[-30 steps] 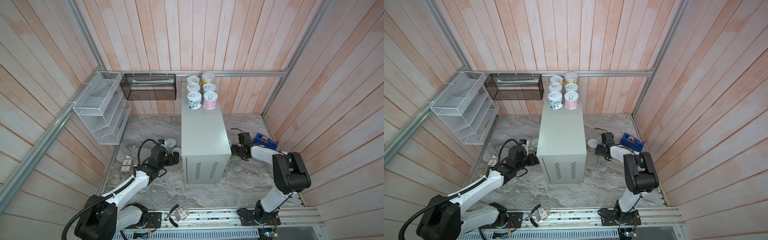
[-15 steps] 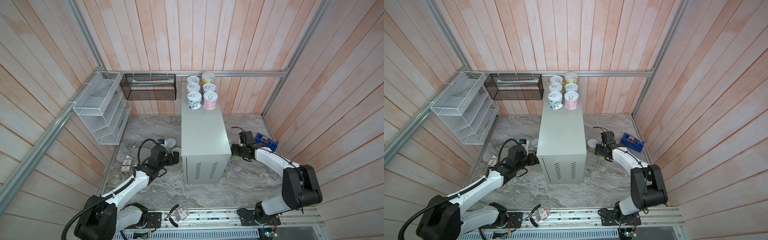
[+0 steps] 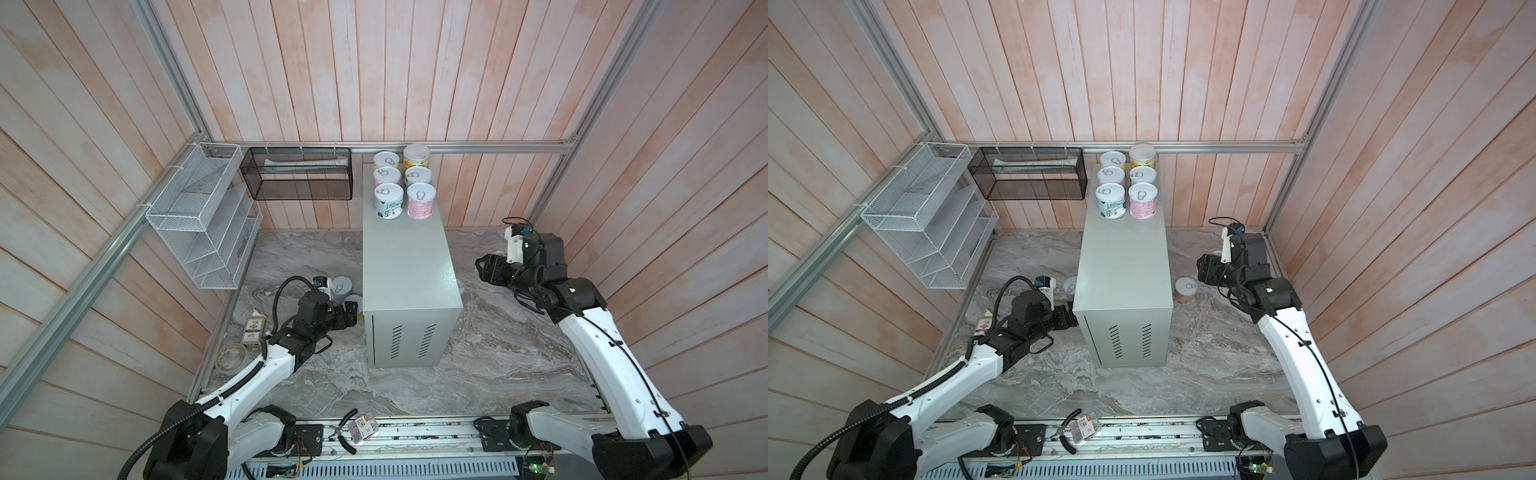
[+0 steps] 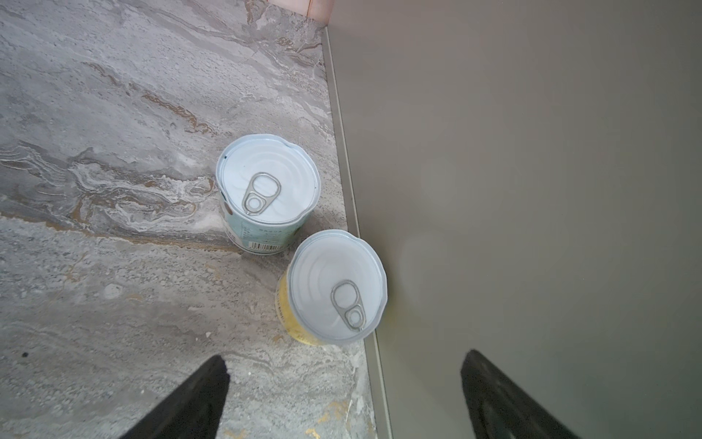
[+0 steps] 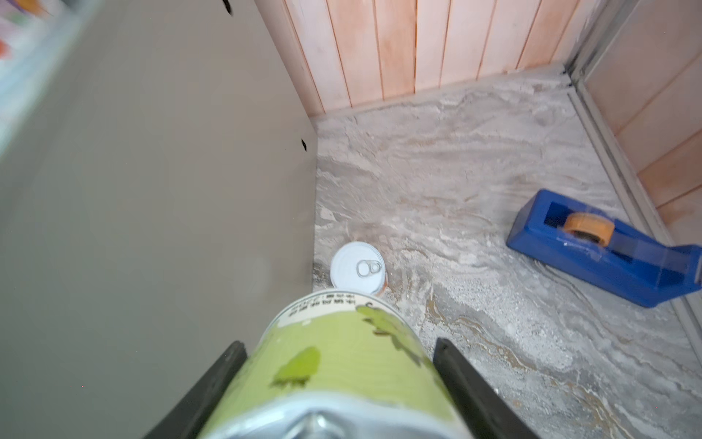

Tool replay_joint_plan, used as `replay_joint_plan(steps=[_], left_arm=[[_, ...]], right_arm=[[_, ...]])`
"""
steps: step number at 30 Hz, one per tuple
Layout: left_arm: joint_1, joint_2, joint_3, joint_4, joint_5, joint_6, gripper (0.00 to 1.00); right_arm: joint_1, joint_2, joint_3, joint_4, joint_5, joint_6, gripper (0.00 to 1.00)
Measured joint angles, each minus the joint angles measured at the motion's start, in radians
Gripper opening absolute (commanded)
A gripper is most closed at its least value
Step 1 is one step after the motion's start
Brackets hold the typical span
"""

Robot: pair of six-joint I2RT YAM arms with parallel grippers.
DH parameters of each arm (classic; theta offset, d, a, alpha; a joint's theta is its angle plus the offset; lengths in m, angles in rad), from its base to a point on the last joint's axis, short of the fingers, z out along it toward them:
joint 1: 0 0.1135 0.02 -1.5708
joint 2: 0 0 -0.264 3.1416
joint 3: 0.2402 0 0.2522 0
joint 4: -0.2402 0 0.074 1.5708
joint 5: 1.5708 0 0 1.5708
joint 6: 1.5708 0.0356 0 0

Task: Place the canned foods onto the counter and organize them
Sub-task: 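Carry the green can with the right gripper over the cabinet top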

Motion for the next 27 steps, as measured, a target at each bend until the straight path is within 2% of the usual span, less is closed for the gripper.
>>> replay_joint_plan(steps=[2,5,9,14,21,27], left_arm=[[0.000,-0.009,0.000,-0.008,0.000,0.000,0.97],[0.000,-0.016,0.008,-0.025,0.000,0.000,0.97],[0.000,-0.021,0.022,-0.052,0.000,0.000,0.97],[0.000,-0.028,0.030,-0.073,-0.001,0.000,0.97],[0.000,-0.027,0.044,-0.093,0.000,0.003,0.97],[0.000,-0.022,0.049,-0.093,0.009,0.004,0.97]], right_arm=[[0.032,0.000,0.070,-0.038,0.016,-0.009,0.00],[0.135,0.022,0.190,-0.108,0.064,-0.019,0.00],[0.275,0.090,0.348,-0.184,0.132,-0.025,0.00],[0.402,0.183,0.492,-0.252,0.226,-0.026,0.00],[0.517,0.321,0.665,-0.340,0.314,-0.042,0.00],[0.571,0.418,0.776,-0.408,0.346,-0.048,0.00]])
